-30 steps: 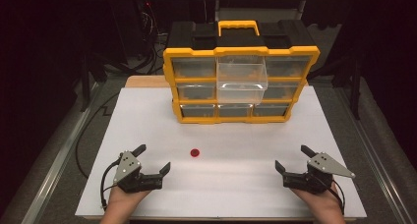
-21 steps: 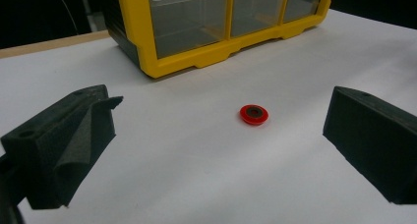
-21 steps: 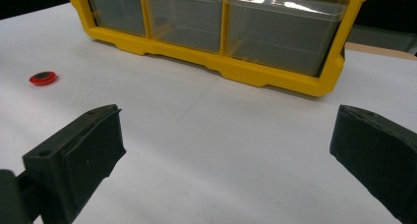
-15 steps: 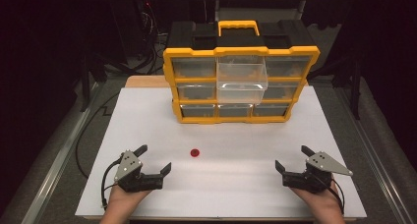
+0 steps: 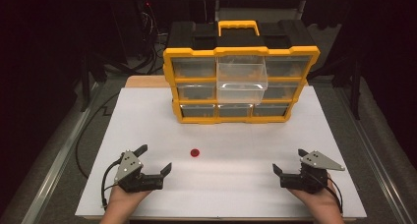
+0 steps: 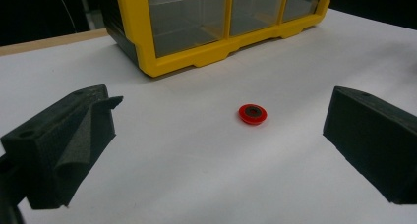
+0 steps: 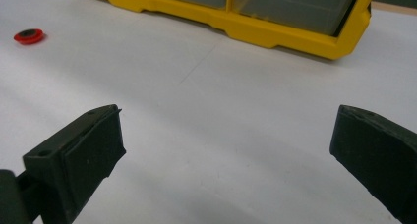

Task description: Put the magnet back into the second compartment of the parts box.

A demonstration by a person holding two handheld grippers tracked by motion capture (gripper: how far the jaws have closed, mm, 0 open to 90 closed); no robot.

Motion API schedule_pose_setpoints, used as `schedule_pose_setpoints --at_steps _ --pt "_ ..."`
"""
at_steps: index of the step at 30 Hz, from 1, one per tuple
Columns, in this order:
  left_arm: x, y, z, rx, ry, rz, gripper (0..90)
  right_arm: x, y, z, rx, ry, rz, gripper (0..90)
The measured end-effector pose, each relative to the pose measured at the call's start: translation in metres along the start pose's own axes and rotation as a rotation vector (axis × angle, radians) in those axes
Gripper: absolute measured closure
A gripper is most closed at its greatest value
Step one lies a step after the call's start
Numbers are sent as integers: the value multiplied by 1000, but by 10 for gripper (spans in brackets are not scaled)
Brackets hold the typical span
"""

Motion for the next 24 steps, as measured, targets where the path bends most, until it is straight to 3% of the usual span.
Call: schedule_pose_setpoints --at_steps 17,24 --pt "-1 -1 0 -10 -1 -15 2 -2 -13 -11 -154 64 -22 3" --pt "-3 -1 1 -13 -1 -9 2 -5 -13 -12 -161 79 -18 3"
Point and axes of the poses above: each handheld gripper's, and its own axes: z roughly backward along the jaws, y roughly out of its top, x roughly to its right, the point moved 4 cm from there along -z, roughly forward along the jaws, and after that the axes turned 2 degrees about x, right-handed, at the moved point
